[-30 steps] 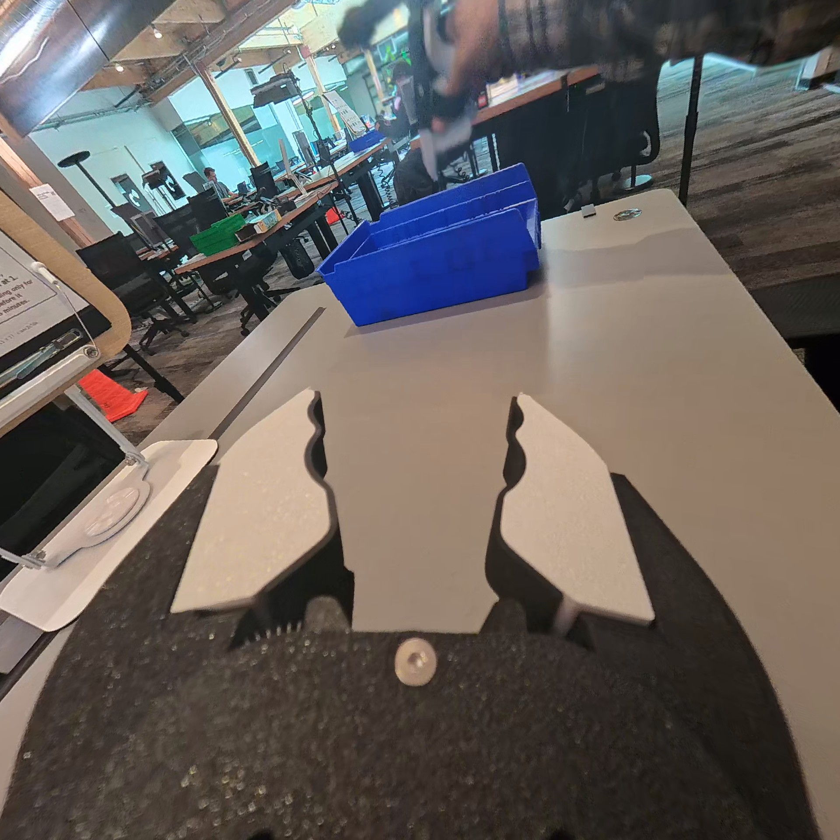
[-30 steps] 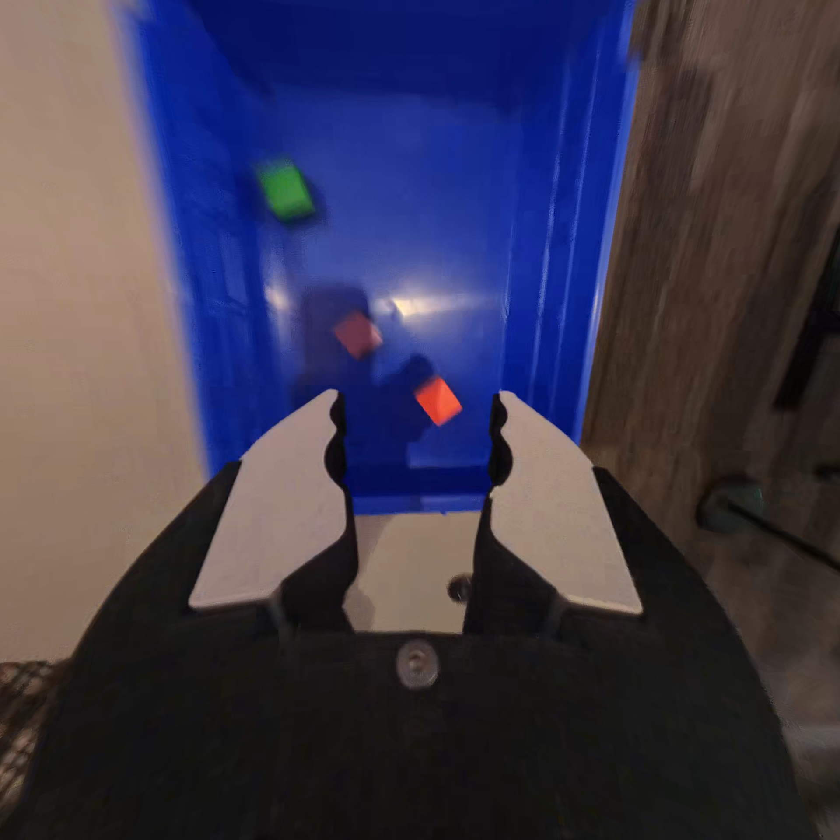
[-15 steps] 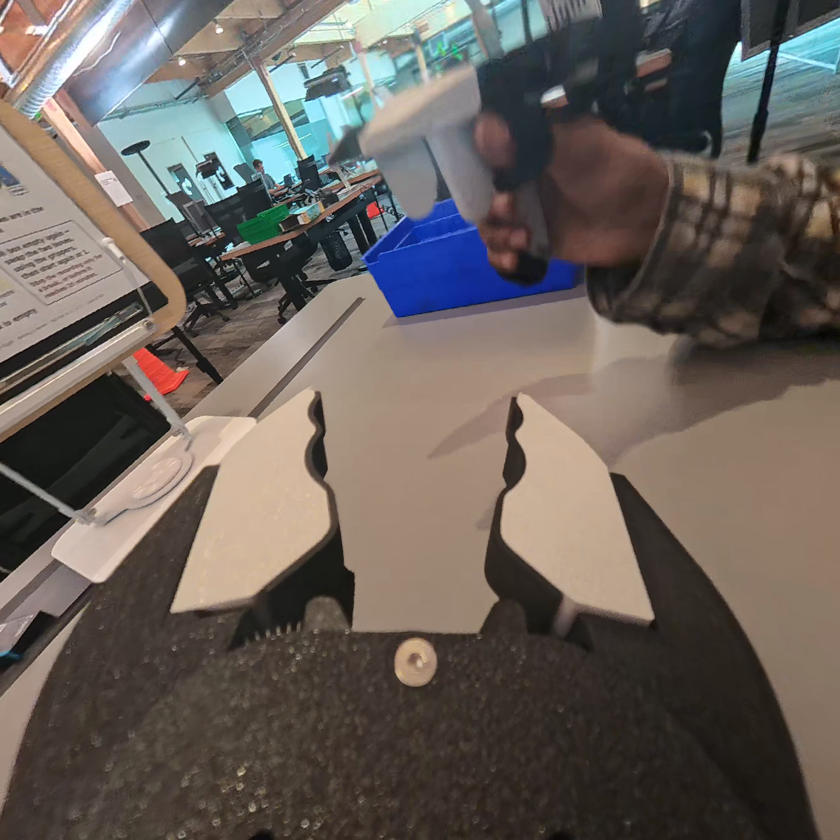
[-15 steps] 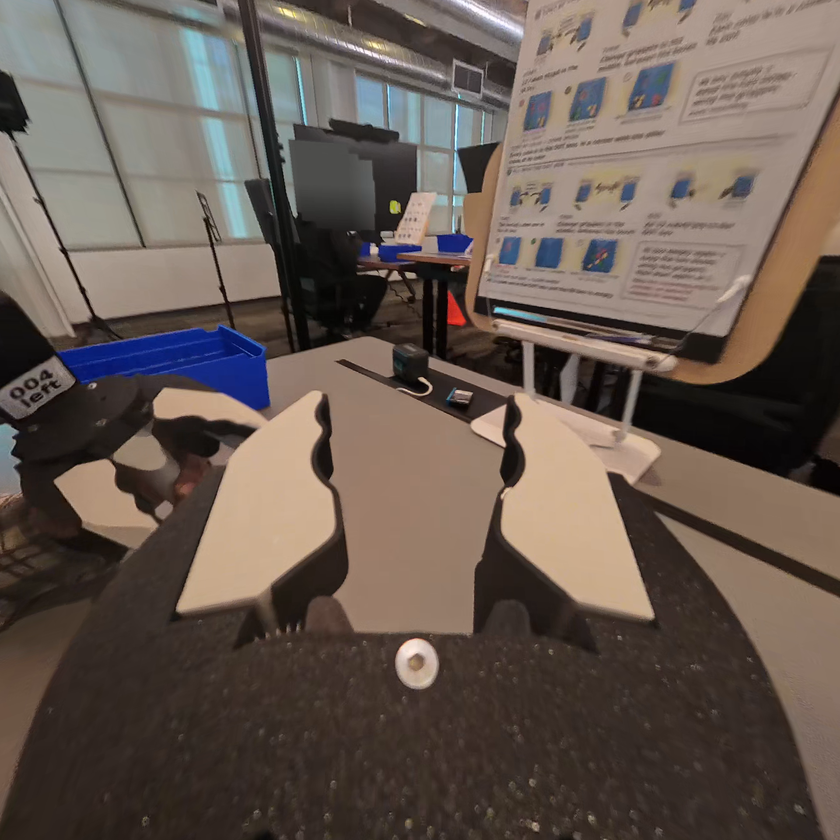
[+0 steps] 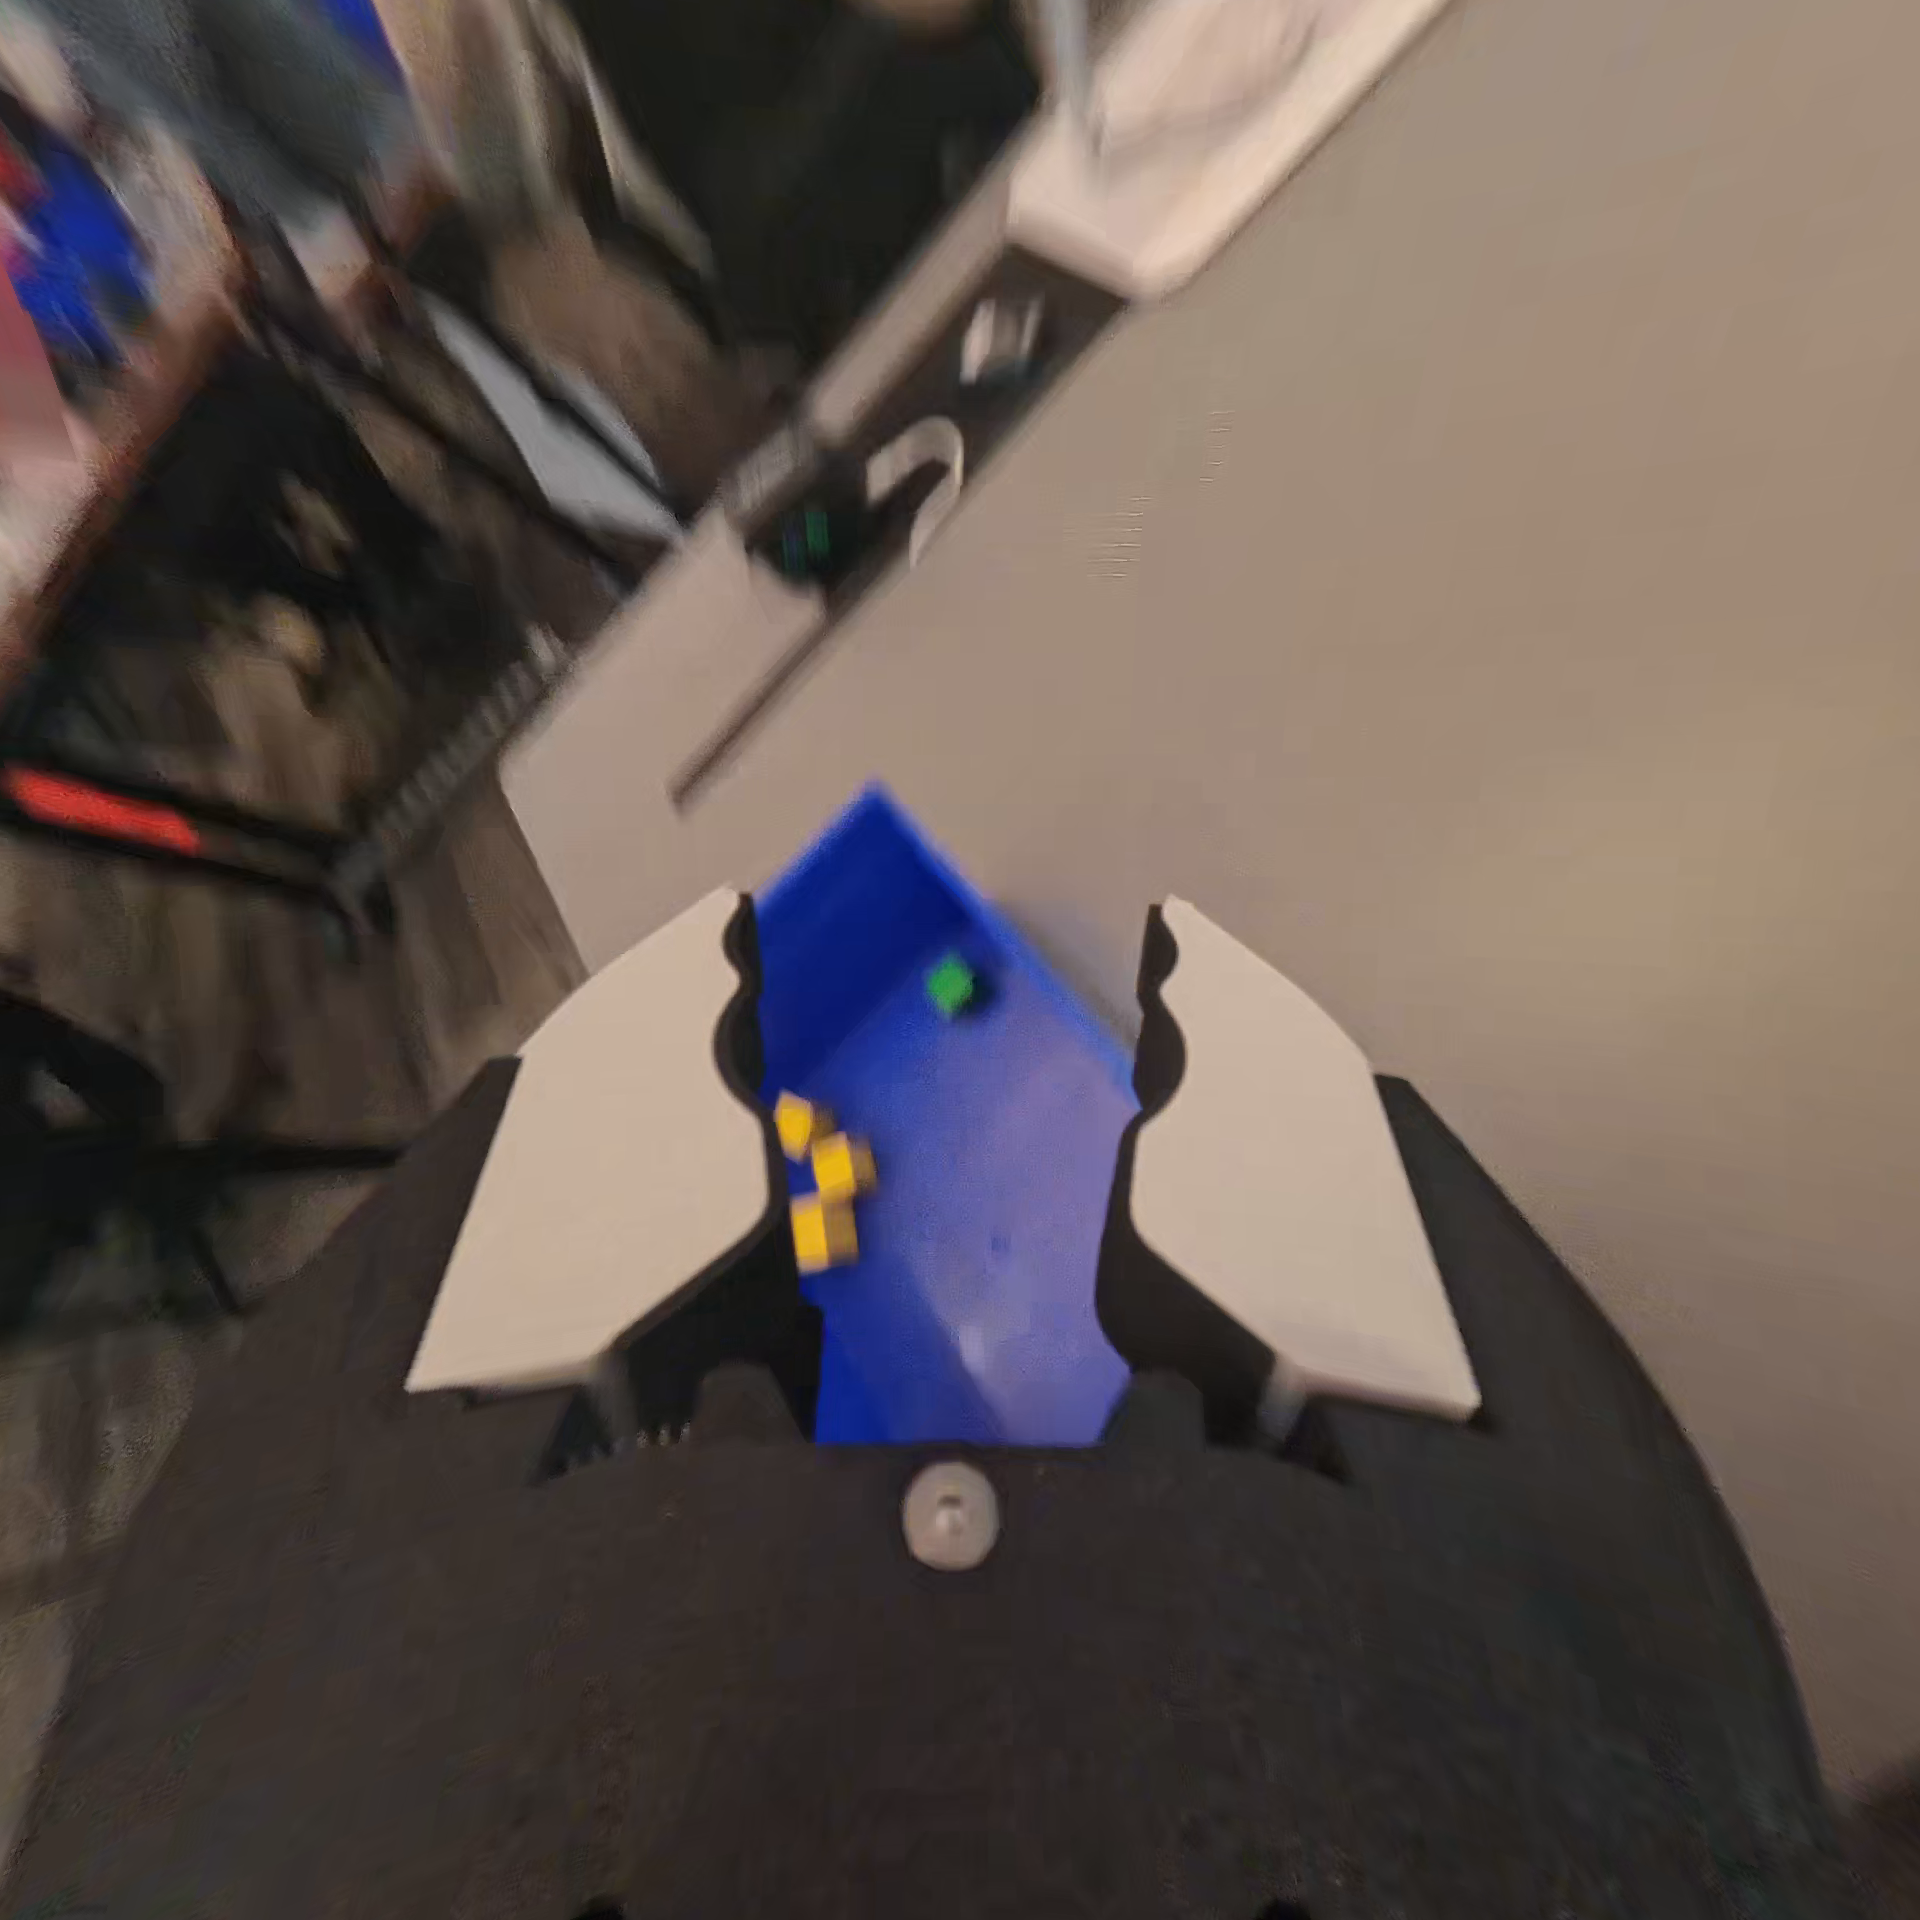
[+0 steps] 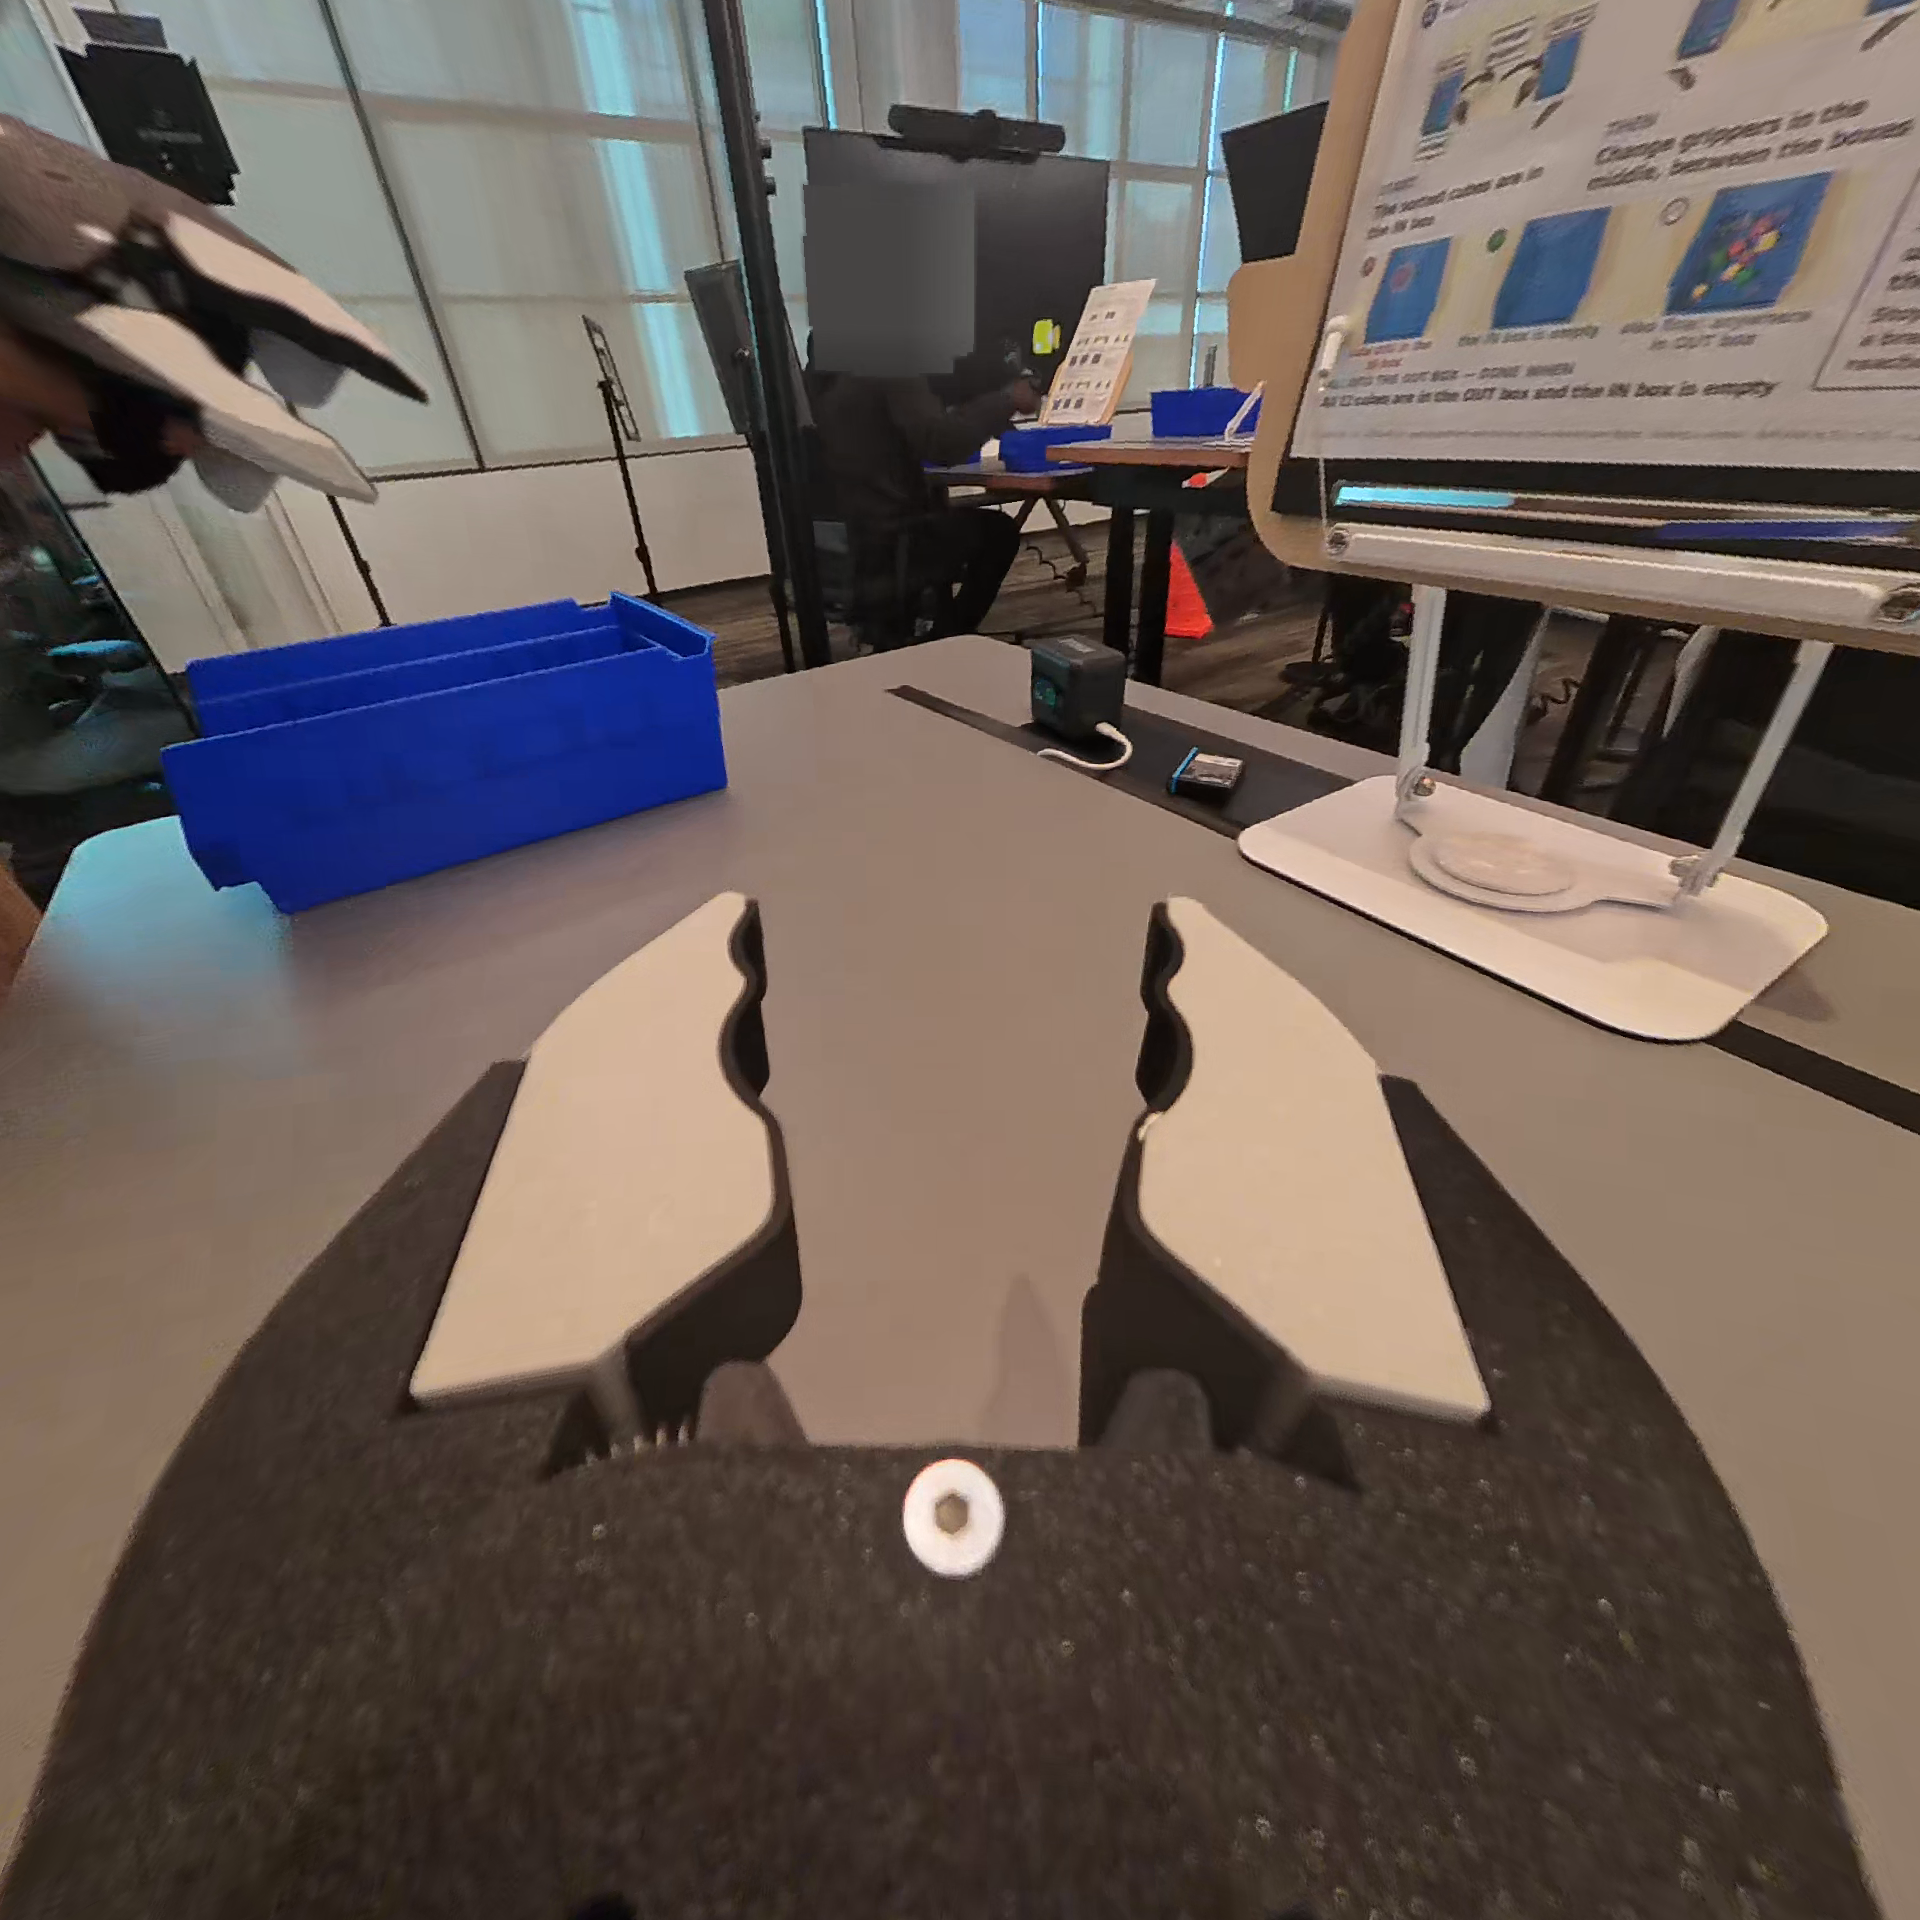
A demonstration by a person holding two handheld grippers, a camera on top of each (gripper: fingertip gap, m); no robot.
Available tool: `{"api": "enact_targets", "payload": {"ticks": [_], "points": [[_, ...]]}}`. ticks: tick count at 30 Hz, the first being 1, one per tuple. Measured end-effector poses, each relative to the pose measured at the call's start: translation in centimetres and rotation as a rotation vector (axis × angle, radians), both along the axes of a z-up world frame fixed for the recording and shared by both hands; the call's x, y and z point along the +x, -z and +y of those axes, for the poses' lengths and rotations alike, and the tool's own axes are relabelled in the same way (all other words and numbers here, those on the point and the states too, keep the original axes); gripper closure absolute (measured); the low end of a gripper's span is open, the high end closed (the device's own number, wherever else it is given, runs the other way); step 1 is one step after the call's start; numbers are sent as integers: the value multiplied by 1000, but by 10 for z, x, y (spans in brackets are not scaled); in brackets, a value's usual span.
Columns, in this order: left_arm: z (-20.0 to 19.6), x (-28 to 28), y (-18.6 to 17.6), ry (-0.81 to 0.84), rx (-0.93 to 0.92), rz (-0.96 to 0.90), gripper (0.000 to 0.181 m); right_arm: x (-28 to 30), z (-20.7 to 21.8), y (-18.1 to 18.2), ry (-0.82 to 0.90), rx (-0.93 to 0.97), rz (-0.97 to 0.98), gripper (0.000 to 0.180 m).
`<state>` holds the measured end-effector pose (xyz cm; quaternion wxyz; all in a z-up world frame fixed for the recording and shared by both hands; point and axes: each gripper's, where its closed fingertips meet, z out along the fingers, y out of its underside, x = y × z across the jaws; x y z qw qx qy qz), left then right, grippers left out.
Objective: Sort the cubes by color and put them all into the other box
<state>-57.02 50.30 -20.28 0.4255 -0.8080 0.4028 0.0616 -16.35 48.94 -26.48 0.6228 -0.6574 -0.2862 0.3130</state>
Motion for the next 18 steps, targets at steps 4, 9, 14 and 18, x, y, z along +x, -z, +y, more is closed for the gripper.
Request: {"api": "enact_targets", "payload": {"ticks": [4, 9, 14, 18], "points": [[21, -86, 65, -130, -341, 145, 104, -7, -3, 4, -30, -4, -22, 111], [37, -128, 134, -187, -560, 303, 108, -7, -3, 9, -31, -2, -54, 111], [62, -140, 161, -312, -584, 245, 121, -5, 0, 13, -28, -17, -59, 112], [66, -147, 178, -357, -626, 260, 122, -2, 2, 14, -23, -26, -59, 112]]}}
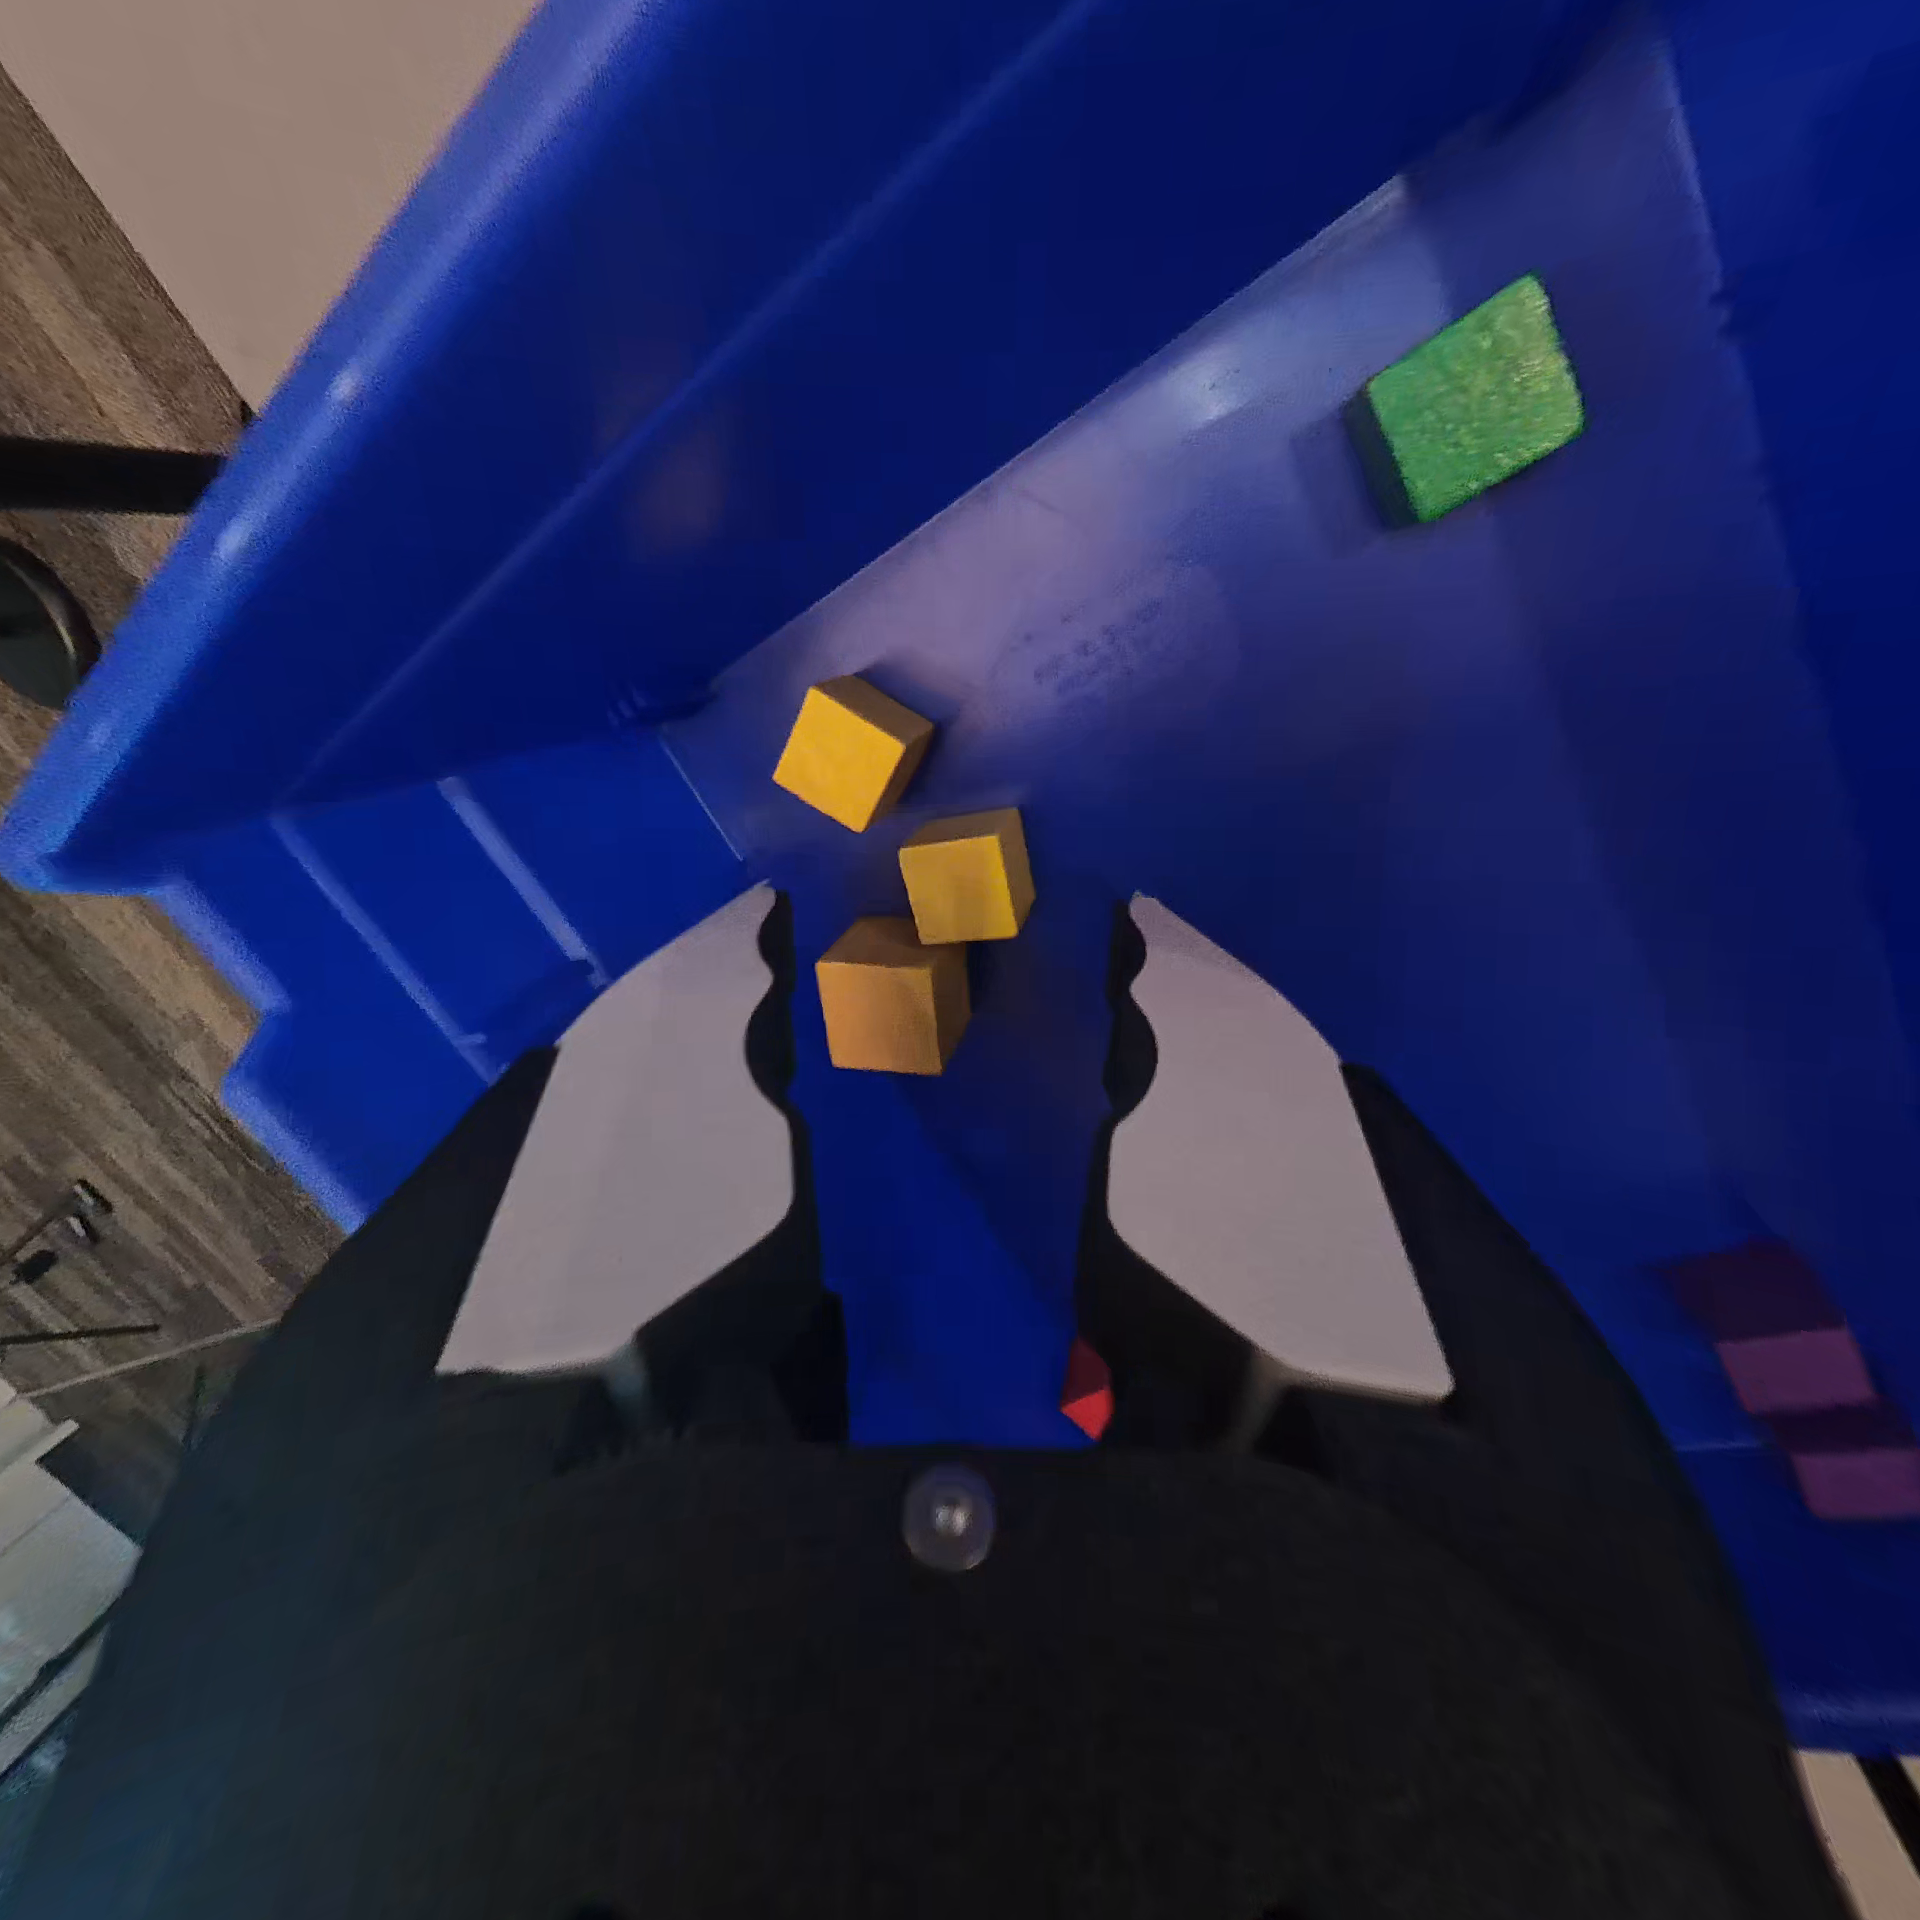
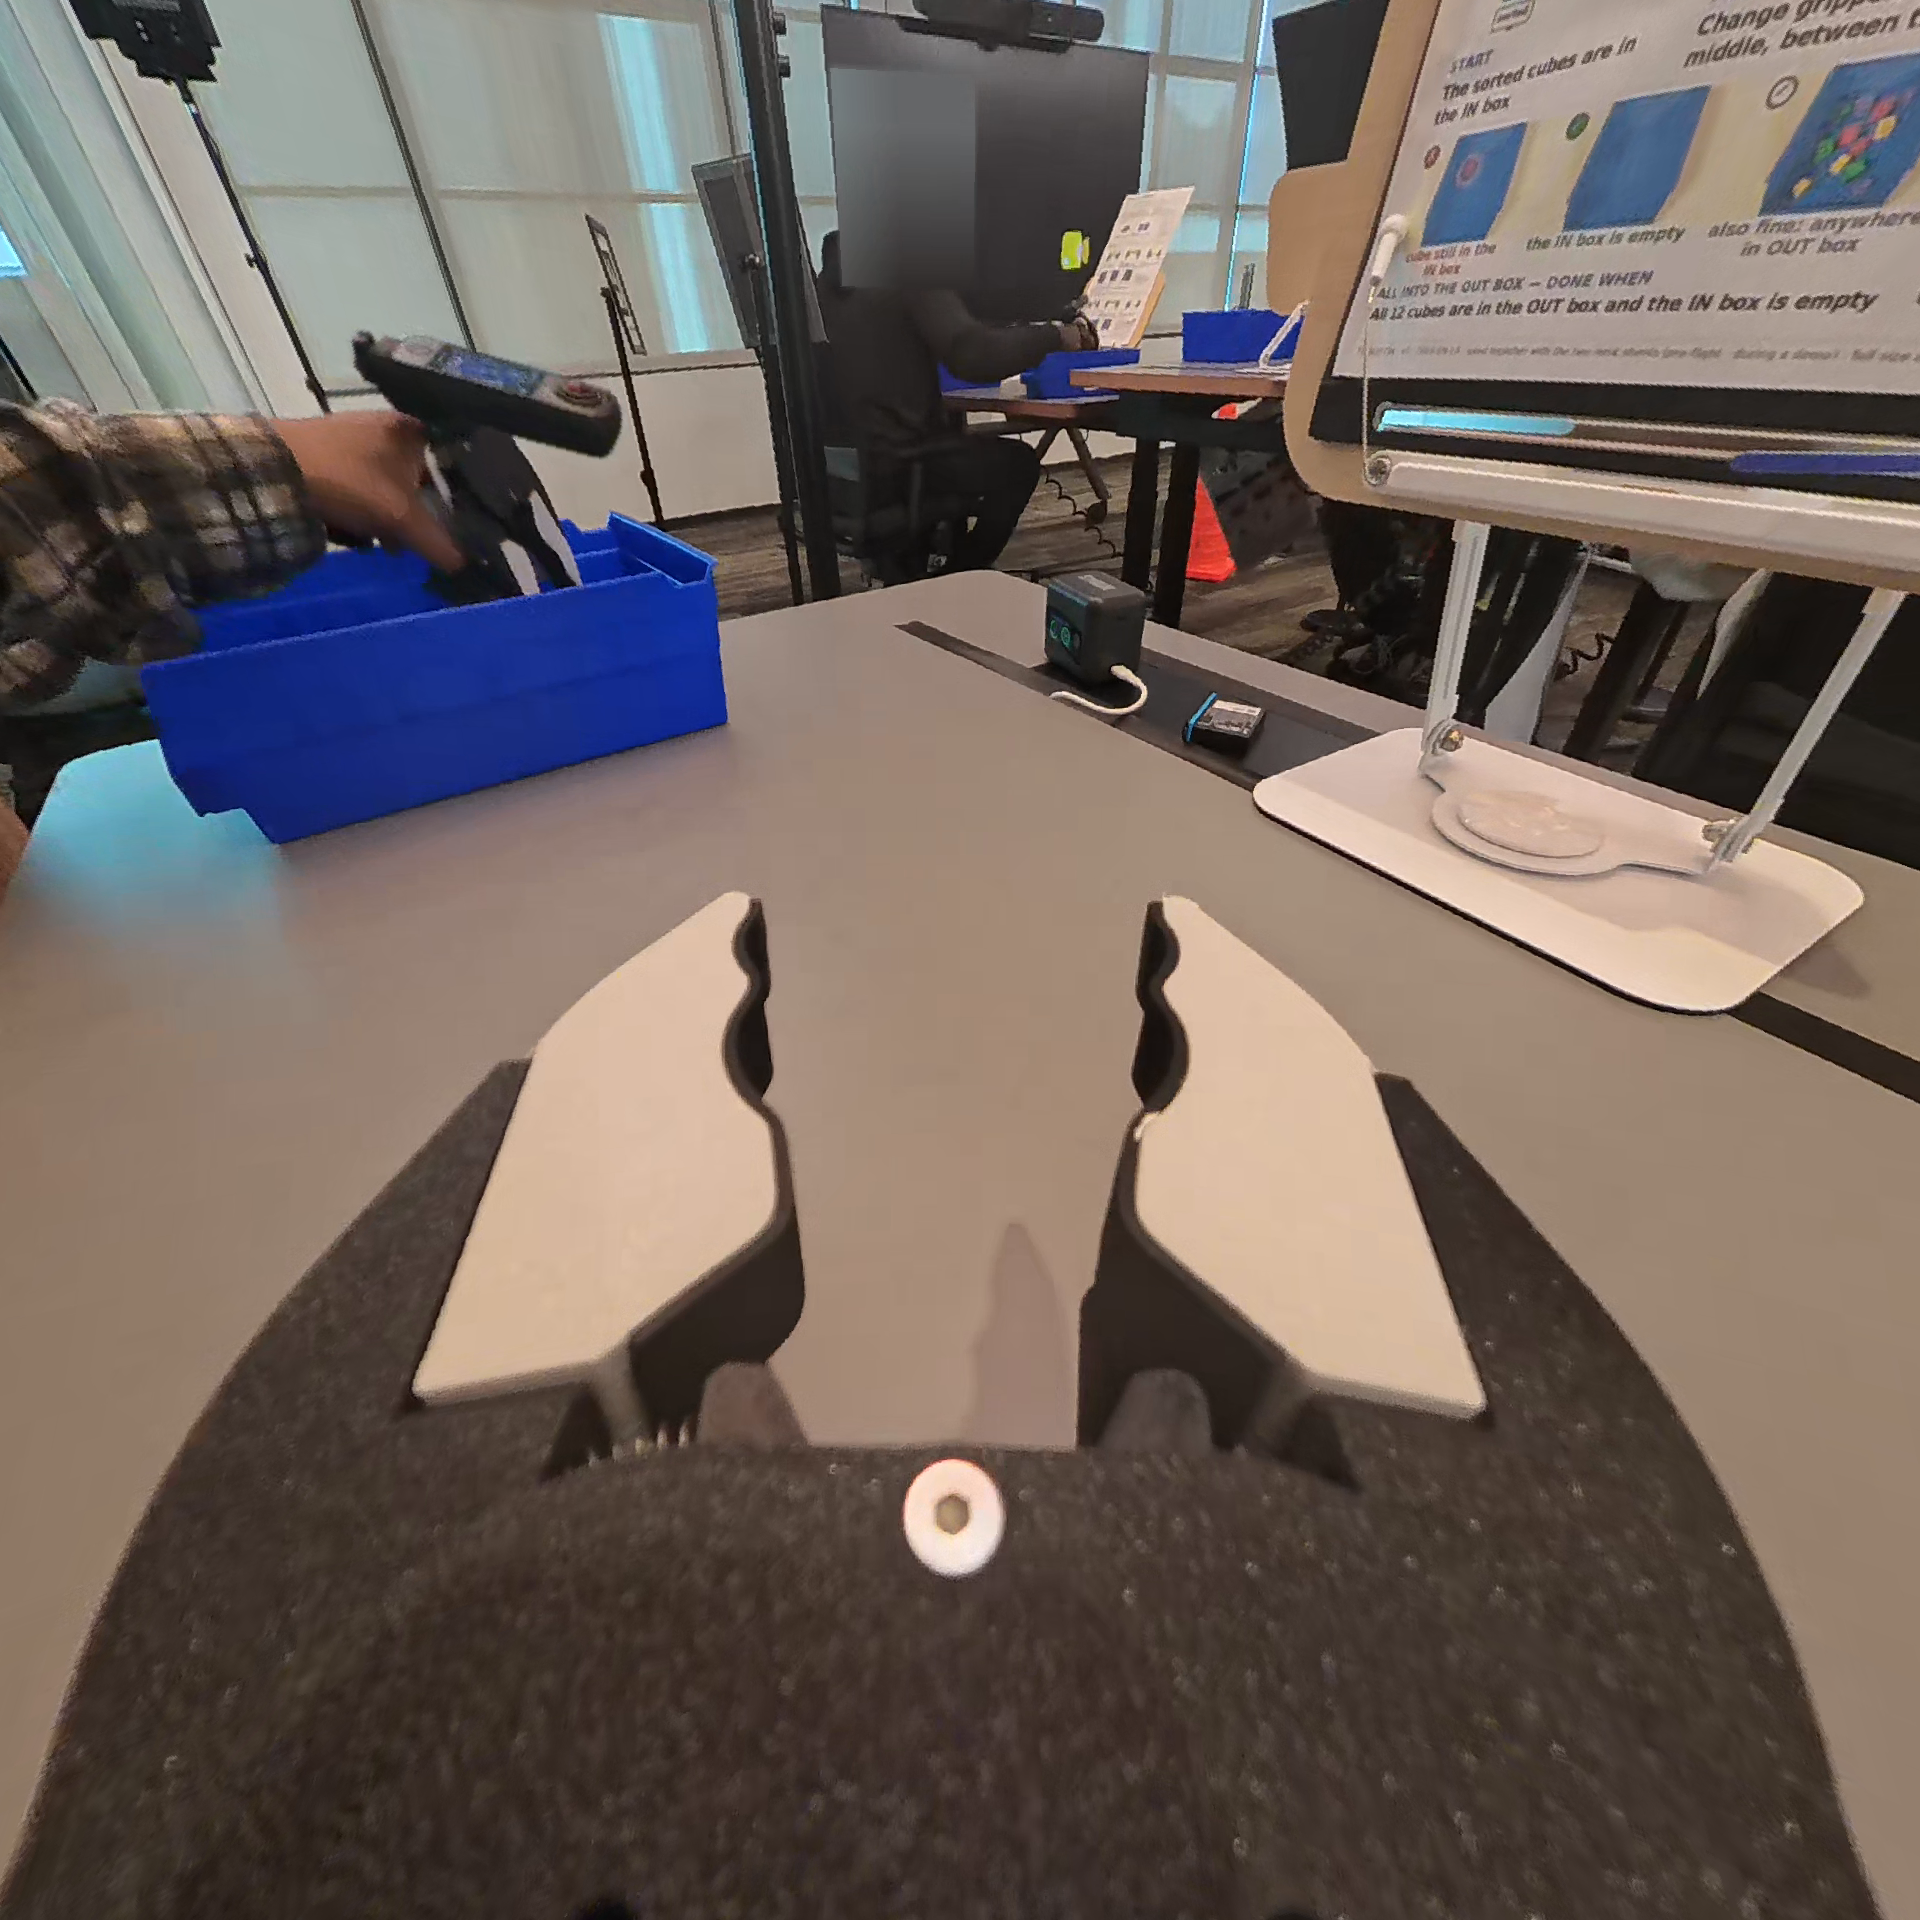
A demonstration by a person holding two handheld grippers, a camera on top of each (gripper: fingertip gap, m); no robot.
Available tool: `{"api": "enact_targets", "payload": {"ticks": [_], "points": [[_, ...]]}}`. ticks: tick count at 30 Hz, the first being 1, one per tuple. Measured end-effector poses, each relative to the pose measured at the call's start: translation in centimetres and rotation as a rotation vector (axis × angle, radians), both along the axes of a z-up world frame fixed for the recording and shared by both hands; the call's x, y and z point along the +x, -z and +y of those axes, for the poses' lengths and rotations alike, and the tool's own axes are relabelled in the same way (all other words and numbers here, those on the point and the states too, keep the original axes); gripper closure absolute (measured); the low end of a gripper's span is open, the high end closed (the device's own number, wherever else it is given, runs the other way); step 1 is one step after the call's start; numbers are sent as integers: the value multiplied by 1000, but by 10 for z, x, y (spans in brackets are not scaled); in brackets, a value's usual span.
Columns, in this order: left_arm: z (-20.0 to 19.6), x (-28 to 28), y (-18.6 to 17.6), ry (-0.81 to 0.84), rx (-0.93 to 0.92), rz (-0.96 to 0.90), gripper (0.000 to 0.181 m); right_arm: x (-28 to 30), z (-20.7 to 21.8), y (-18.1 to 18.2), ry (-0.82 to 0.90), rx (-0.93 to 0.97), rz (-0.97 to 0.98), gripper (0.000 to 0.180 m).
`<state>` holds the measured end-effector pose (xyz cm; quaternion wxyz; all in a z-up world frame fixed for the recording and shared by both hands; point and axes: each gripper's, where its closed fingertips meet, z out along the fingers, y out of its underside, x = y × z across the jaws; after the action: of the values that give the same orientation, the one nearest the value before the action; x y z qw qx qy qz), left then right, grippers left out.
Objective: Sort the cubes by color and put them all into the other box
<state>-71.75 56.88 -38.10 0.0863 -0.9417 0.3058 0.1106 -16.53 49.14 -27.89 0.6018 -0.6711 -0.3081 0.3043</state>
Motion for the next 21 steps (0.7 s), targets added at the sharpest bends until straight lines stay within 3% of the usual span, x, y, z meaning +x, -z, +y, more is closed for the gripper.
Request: {"api": "enact_targets", "payload": {"ticks": [7, 12, 17, 21], "points": [[1, 1, 22, 21, -33, -15, 156, 0, -1, -1, -3, 2, 4, 113], [1, 7, 13, 18, 9, -55, 159, 0, -3, -5, -14, 2, 20, 115], [6, 29, -41, 53, 216, -167, 159, -1, -9, -13, -51, -14, 81, 116], [5, 92, -123, 223, 507, -312, 159, -4, -12, -16, -83, -45, 123, 114]]}}
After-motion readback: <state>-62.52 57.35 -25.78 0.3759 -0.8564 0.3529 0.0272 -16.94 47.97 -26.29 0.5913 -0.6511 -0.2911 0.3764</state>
